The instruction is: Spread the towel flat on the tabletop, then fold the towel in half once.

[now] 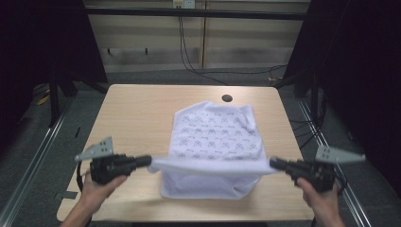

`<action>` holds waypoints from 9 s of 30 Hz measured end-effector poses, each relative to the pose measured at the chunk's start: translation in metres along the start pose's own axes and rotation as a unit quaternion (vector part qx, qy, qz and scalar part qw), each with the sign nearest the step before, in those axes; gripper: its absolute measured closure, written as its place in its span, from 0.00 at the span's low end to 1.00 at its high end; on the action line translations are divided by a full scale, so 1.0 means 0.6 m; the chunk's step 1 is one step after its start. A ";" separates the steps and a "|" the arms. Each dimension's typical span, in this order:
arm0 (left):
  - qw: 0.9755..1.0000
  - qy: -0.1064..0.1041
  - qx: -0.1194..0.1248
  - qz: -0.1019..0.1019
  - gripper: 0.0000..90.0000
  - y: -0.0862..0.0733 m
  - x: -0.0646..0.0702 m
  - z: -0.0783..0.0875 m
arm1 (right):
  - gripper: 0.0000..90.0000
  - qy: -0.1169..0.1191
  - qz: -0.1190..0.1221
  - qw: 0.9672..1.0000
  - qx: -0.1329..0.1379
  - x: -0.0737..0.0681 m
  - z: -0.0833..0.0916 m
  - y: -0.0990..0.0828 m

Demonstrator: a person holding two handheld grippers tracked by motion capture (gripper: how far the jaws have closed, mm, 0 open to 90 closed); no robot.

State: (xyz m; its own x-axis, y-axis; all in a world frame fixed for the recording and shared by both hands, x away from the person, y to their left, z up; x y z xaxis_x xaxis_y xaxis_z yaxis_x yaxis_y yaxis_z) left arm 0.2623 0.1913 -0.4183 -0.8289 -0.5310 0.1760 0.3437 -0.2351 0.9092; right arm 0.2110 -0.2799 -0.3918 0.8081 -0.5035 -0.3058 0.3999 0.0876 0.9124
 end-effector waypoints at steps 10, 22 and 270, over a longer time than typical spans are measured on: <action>0.991 -0.099 -0.093 -0.018 0.97 -0.114 0.128 0.044 | 0.97 0.017 -0.067 0.994 -0.082 -0.105 0.065 -0.160; 0.995 -0.083 -0.057 -0.008 0.80 -0.097 0.091 0.039 | 0.77 0.014 -0.048 0.993 -0.109 -0.095 0.034 -0.150; 0.974 0.138 -0.162 0.078 0.61 -0.095 -0.192 -0.175 | 0.95 -0.075 -0.059 0.974 -0.207 0.242 -0.197 -0.115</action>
State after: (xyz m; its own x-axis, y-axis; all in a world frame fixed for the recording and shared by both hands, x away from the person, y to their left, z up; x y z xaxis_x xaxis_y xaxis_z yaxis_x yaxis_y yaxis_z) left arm 0.3846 0.1800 -0.5299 -0.6207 -0.7691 0.1526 0.6140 -0.3557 0.7046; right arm 0.3519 -0.2574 -0.5312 0.6858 -0.6484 -0.3306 0.6514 0.3441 0.6762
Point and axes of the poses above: each handheld gripper's, and its own axes: z roughly backward along the jaws, y roughly out of its top, x roughly to its right, the point moved 4 cm from there along -z, roughly forward along the jaws, and after that the axes turned 11 degrees about y, right-handed, at the moved point
